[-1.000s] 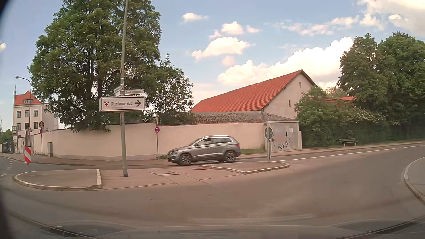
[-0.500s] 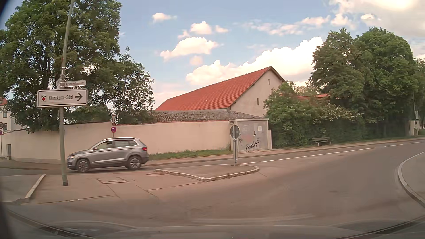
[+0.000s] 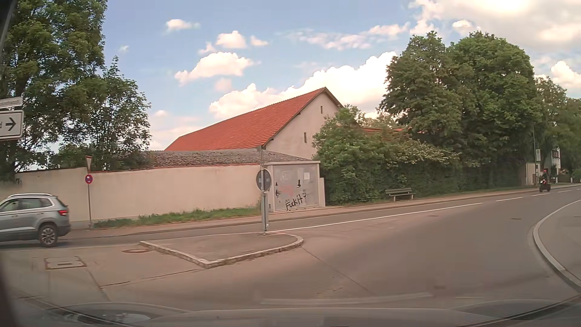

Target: Follow the waypoints while adhering to traffic rules and regulations

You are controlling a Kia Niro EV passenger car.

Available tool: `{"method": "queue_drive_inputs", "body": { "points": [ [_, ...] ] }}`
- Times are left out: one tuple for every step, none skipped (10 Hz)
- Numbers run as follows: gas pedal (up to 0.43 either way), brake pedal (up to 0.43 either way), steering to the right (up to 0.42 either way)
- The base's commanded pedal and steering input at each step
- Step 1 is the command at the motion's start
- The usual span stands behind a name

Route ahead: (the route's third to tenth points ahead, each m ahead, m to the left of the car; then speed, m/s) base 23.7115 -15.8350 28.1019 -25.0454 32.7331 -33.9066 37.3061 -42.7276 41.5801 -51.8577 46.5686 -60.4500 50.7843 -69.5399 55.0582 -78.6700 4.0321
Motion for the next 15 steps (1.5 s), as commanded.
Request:
{"method": "queue_drive_inputs", "body": {
  "points": [
    [0.047,0.024,0.296],
    [0.047,0.024,0.299],
    [0.047,0.024,0.298],
    [0.047,0.024,0.298],
    [0.047,0.024,0.298],
    [0.047,0.024,0.296],
    [0.047,0.024,0.294],
    [0.047,0.024,0.290],
    [0.047,0.024,0.285],
    [0.047,0.024,0.274],
    [0.047,0.024,0.266],
    [0.047,0.024,0.262],
    [0.000,0.024,0.253],
    [0.000,0.024,0.239],
    [0.000,0.024,0.230]
  ]
}}
